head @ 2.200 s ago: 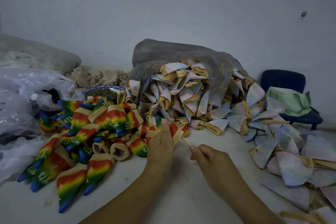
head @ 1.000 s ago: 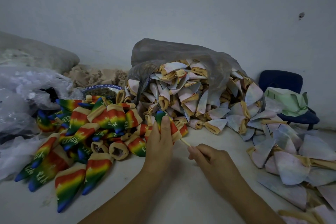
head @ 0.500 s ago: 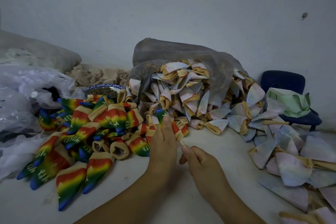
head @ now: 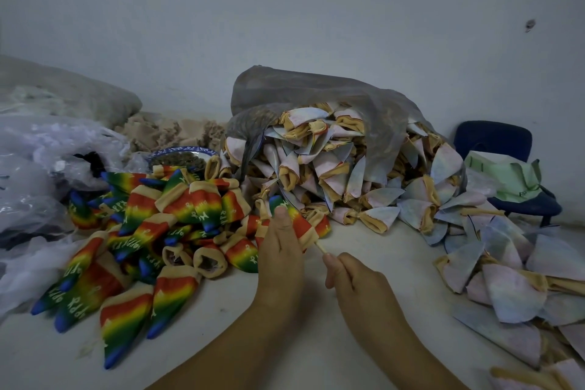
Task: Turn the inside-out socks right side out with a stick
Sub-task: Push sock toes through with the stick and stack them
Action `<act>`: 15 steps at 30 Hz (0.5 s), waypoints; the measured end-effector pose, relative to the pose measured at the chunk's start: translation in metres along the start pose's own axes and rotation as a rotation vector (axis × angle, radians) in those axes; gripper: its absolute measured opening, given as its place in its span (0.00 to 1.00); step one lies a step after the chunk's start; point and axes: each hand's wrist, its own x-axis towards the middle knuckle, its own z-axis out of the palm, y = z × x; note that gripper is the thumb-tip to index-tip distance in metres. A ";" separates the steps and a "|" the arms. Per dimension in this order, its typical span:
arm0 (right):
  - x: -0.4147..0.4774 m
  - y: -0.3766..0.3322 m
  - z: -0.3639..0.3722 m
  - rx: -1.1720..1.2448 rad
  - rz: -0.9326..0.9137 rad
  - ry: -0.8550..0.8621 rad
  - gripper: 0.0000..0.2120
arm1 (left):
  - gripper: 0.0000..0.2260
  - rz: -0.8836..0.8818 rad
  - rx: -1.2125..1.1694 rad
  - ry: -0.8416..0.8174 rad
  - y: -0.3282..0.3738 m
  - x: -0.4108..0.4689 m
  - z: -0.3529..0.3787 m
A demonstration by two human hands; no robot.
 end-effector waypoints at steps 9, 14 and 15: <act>0.001 -0.005 -0.004 0.142 -0.030 0.008 0.18 | 0.14 0.069 0.147 -0.126 -0.008 -0.001 0.005; 0.000 -0.004 -0.003 0.151 -0.028 -0.007 0.21 | 0.22 0.048 0.085 -0.097 -0.004 -0.002 0.002; 0.000 -0.002 -0.004 0.127 -0.044 -0.013 0.22 | 0.24 0.029 0.079 -0.096 -0.004 -0.004 0.001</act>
